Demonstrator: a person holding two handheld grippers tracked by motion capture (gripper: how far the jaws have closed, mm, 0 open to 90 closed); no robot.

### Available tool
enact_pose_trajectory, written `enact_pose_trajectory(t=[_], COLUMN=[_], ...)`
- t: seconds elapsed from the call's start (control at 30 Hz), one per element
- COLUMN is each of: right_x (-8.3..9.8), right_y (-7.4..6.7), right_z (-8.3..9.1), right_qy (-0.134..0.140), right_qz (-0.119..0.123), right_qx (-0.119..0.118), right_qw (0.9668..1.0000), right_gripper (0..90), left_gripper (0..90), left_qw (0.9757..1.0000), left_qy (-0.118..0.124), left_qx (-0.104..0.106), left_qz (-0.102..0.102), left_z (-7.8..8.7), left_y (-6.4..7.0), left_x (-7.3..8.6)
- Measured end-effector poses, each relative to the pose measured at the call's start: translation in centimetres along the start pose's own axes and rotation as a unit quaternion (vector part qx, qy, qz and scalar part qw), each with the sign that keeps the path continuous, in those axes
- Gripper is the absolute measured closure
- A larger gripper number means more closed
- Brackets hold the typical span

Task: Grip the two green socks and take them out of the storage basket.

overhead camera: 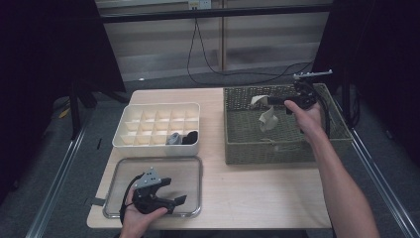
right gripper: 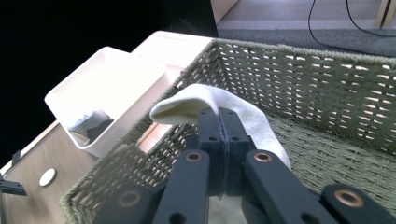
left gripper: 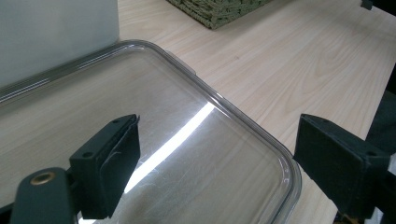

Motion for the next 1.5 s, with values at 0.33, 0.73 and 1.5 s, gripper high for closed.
enact_pose_trajectory(t=[0.33,0.73,1.5], right_x=[-0.3,-0.7,0.4], right_y=[-1.8,-4.2,-9.9], right_z=[1.7,3.4,7.1], right_qy=[0.019,0.044,0.070], right_qz=[0.011,0.024,0.069], right_qx=[-0.019,-0.046,-0.099], right_qw=[0.9996,0.9977,0.9902], right_gripper=[90.0,90.0,90.0], left_gripper=[14.2,14.2,14.3], left_qw=[1.0000,1.0000,1.0000], left_qy=[-0.003,-0.004,-0.002], left_qx=[0.003,0.002,0.001], left_qz=[-0.003,-0.004,-0.007], left_z=[-0.2,-0.2,-0.3], left_y=[0.2,0.2,0.4], left_x=[0.0,0.0,-0.2])
Point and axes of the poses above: each handheld gripper's, and its own axes: z roughly backward along the jaws, x roughly out of its underside, y roughly to its right, the point moved 9 cm from there along -z, roughly forward along the jaws, and after that the axes turned 10 degrees about -z, right-handed, at the moved point
